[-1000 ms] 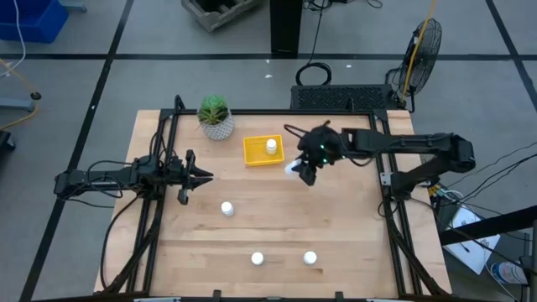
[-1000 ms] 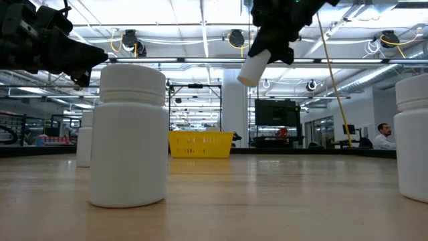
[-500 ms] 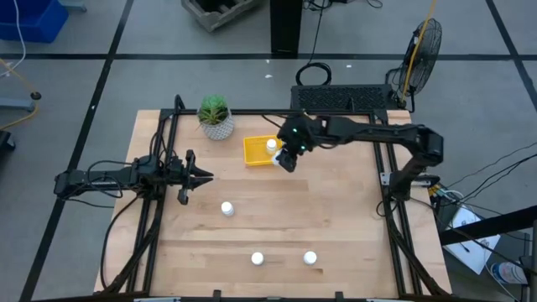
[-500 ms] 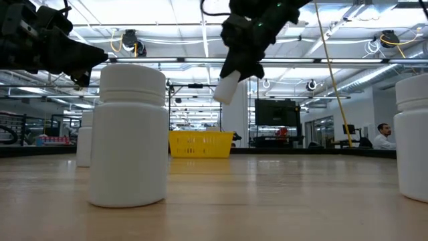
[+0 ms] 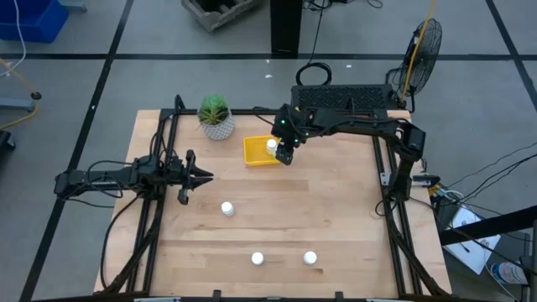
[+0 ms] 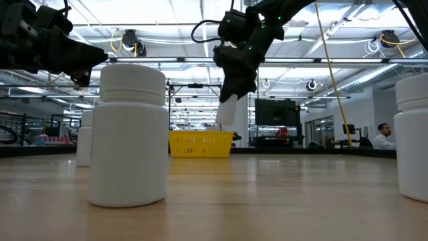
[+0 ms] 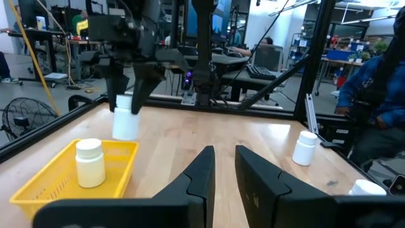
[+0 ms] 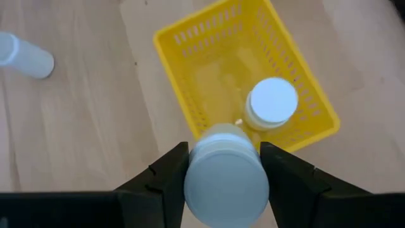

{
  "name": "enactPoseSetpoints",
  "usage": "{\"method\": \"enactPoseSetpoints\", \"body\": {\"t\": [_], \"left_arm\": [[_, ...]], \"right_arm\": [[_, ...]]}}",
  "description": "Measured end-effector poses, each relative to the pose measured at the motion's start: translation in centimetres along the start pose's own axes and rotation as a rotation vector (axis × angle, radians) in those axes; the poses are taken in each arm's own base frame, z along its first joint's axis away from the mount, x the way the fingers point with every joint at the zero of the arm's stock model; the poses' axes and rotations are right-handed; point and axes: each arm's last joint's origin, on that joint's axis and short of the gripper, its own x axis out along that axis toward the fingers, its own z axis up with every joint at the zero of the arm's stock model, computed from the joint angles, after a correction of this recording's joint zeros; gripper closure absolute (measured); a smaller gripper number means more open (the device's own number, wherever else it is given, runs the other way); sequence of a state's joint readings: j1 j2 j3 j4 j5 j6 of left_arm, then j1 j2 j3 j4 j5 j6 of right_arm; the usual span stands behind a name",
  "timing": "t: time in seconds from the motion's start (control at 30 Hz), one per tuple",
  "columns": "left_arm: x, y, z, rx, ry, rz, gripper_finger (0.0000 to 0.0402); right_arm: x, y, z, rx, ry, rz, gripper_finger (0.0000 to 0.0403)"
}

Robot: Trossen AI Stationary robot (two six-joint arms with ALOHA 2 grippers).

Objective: Pick and place pill bottles into a basket
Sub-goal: Put the white pill bottle into the yellow basket

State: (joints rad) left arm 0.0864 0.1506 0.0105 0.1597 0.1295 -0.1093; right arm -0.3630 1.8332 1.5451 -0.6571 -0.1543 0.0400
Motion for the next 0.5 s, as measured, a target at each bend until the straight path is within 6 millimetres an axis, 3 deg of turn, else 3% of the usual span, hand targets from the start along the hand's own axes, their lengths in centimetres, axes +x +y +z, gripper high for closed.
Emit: {"method": "enactPoseSetpoints", "body": {"t": [0.2,0.5], "left_arm": [[0.0,0.0,0.0,0.000,-0.001,0.000,0.0337],[0.0,0.0,0.0,0.000,0.000,0.000,0.0337]], "right_arm": [[0.0,-0.7,0.0,0.009,-0.001,-0.005,0.0237],[3.3,-0.8,-0.8,-0.032,0.093,-0.001,0.0237]]}}
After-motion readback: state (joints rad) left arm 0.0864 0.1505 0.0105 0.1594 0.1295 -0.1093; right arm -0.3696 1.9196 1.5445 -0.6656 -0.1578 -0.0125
